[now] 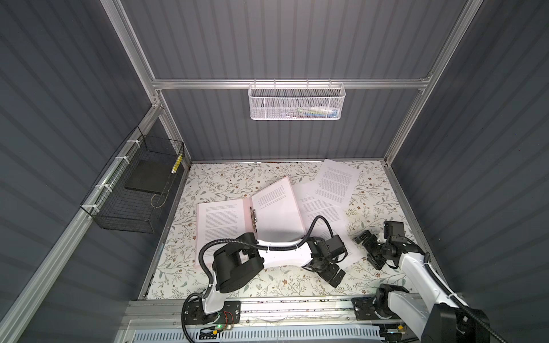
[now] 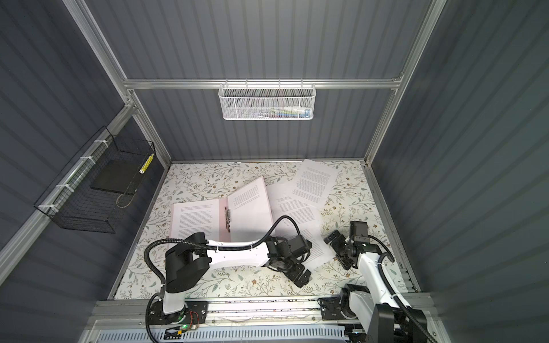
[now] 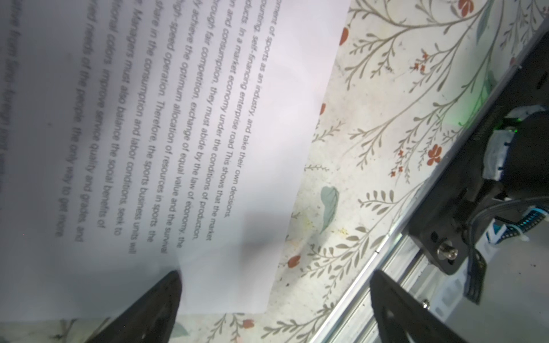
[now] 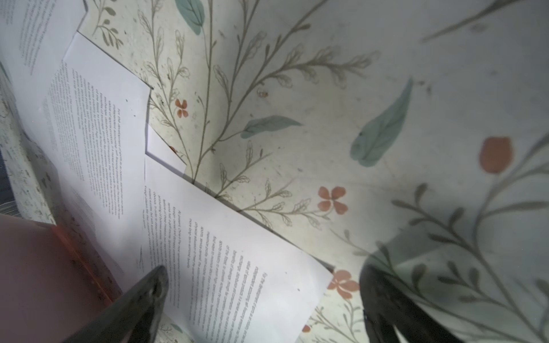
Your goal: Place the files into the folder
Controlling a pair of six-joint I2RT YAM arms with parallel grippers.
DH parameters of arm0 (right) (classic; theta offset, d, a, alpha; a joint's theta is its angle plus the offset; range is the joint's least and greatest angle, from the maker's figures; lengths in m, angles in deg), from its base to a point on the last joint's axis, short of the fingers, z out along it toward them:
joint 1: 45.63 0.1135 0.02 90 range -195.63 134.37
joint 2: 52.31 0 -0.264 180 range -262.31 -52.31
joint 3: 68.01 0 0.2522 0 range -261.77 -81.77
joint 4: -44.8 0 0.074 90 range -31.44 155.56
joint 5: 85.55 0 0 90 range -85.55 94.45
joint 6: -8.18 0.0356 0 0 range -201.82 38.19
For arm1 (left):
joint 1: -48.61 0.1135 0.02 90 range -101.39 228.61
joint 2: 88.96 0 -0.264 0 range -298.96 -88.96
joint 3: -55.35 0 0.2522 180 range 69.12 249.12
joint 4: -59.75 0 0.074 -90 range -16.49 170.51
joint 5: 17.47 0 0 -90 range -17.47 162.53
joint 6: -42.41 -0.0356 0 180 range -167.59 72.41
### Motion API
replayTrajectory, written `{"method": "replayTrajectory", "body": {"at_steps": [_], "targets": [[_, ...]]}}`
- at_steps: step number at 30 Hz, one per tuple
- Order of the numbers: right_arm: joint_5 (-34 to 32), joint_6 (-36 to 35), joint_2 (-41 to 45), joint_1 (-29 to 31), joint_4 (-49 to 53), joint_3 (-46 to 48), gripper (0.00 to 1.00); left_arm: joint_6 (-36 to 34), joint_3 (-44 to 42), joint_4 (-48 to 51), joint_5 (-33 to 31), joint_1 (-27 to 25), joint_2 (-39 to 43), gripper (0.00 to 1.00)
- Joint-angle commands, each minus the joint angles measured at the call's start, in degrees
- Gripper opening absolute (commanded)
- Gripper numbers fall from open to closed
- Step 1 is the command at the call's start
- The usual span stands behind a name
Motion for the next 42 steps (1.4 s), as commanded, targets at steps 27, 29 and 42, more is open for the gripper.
{"method": "replayTrajectory", "body": {"at_steps": [27, 29, 42], "targets": [[19.5, 5.2, -6.1, 12.0, -27.3, 9.6, 0.99, -4.1, -2.7, 3.3, 1.7, 1.9, -2.2, 1.00], [20.1, 6.2, -3.6, 12.0, -28.3, 11.5, 0.99, -4.1, -2.6, 3.1, 2.1, 1.9, -2.3, 1.00], [15.7, 7.7, -3.2, 15.6, -38.5, 16.8, 0.83, -4.4, -2.1, 2.7, 3.4, 2.0, -1.4, 1.00]]}}
